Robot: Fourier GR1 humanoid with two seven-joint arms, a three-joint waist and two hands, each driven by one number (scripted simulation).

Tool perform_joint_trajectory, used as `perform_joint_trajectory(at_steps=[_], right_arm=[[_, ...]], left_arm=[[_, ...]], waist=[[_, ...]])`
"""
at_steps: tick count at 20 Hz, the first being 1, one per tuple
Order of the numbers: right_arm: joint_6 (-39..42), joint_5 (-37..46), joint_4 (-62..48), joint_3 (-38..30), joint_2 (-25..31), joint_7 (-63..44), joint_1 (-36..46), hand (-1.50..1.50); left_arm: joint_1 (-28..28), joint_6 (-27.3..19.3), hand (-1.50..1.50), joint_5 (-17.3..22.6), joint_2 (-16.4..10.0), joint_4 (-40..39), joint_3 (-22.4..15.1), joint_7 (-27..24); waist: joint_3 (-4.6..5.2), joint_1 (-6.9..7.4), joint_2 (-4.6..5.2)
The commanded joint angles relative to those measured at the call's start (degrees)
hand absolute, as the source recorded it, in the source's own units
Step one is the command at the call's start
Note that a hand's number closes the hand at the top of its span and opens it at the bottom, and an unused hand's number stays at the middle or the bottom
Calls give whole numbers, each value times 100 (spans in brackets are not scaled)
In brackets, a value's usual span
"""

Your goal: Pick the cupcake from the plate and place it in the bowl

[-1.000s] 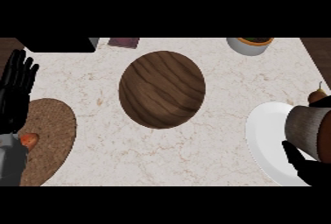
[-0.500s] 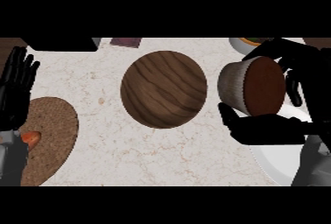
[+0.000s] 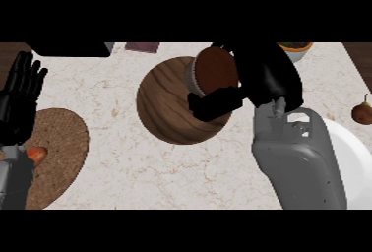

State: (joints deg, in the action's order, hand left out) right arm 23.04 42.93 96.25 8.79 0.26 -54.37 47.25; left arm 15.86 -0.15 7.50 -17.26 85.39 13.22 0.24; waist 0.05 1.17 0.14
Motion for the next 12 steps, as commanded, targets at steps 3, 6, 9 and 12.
perform_joint_trajectory(at_steps=[3, 6, 9, 12], right_arm=[[-1616, 151, -1983, 576, -25, 377, 226, 150], [-1920, 580, -2324, 920, -25, 448, -24, 150], [-2616, 373, -3336, 837, -25, 178, 316, 150], [-3167, 42, -3528, 911, -25, 206, 97, -150]], left_arm=[[-15, -186, 0, -211, 244, 34, -201, -126], [154, 144, 0, 75, -162, -264, 176, -110], [127, 110, 0, -35, 78, -337, -35, -329], [44, -76, 0, -82, 200, -125, -86, -107]], waist=[[-2, 46, 24], [-2, -19, 15], [0, 60, 47], [-5, 4, 12]])
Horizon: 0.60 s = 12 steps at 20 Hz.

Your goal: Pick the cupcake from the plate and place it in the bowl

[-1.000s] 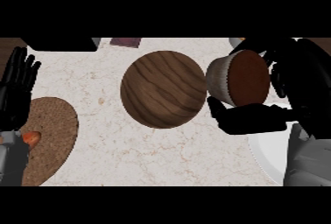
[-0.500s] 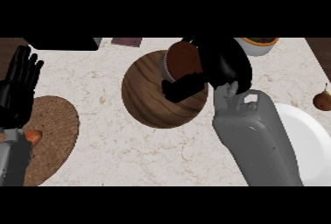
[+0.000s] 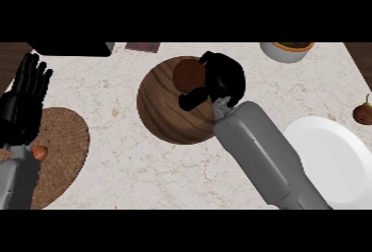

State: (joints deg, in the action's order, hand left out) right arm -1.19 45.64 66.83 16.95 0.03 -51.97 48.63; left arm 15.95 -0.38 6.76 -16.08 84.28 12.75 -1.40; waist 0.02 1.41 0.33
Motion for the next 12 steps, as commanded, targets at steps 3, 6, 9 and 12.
perform_joint_trajectory(at_steps=[3, 6, 9, 12], right_arm=[[-1403, -864, -1234, -123, -3, 432, 123, -150], [-2273, -1231, -1304, -127, -3, 1278, -163, -150], [-2951, -1582, -1059, 60, -3, 1549, -213, -150], [-3831, -1391, -1125, 42, -3, 1792, -222, -150]], left_arm=[[29, 74, 0, 91, -69, 204, 2, 277], [173, 103, 0, 106, -122, -40, 88, 135], [-12, 171, 0, 114, -154, 25, 122, 38], [130, -40, 0, 9, 16, -36, 15, 143]], waist=[[-5, 69, 9], [-7, 61, 33], [-6, 43, 0], [-5, -11, 0]])
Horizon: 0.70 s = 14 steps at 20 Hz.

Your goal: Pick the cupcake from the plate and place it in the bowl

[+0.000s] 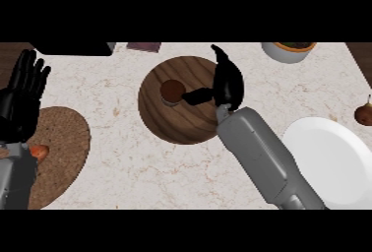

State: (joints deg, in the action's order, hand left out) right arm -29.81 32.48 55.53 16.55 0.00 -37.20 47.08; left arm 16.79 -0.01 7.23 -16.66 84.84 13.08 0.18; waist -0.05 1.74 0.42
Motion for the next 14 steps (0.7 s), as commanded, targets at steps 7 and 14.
perform_joint_trajectory(at_steps=[7, 14], right_arm=[[-1392, -39, 524, -843, 514, 599, -419, -150], [-1160, -818, 2735, -982, 1049, 1271, -2500, -150]], left_arm=[[-431, -131, 0, -137, 119, 413, -67, -6], [-262, -231, 0, -131, -3, 349, 89, 185]], waist=[[1, -164, -59], [-3, -286, -71]])
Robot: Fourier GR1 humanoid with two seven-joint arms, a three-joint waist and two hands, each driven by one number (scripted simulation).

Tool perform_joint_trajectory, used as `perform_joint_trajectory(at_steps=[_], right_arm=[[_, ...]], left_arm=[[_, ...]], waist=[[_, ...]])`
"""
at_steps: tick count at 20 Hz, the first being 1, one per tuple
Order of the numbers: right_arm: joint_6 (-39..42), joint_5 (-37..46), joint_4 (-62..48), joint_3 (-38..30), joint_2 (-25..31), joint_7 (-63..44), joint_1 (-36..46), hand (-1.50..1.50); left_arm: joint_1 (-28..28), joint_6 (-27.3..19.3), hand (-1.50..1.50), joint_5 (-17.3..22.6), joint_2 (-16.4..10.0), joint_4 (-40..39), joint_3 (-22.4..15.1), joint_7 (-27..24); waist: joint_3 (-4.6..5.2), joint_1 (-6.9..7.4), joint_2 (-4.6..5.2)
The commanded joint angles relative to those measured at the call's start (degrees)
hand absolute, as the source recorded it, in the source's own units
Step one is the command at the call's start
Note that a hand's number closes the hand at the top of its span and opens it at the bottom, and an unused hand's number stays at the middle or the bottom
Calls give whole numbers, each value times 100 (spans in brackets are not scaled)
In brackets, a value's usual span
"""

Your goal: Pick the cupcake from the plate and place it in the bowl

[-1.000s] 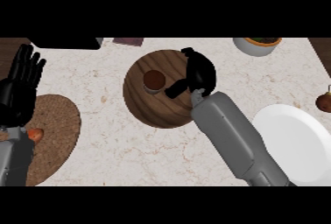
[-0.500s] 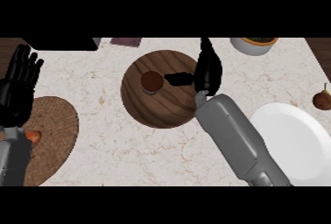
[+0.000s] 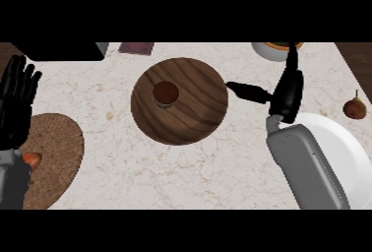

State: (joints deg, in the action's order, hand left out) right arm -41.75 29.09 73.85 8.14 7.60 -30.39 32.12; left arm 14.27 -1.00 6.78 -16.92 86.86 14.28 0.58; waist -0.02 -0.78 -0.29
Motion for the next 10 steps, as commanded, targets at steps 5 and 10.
perform_joint_trajectory(at_steps=[5, 10], right_arm=[[784, -1627, 1691, -981, 988, 1156, -1752, -150], [1683, -2761, 1961, -1788, 1378, 2112, -2627, -150]], left_arm=[[-268, 153, 0, 99, -15, 83, 109, -206], [-247, -6, 0, -45, 98, 281, -52, 35]], waist=[[-3, 16, 18], [-4, 31, 20]])
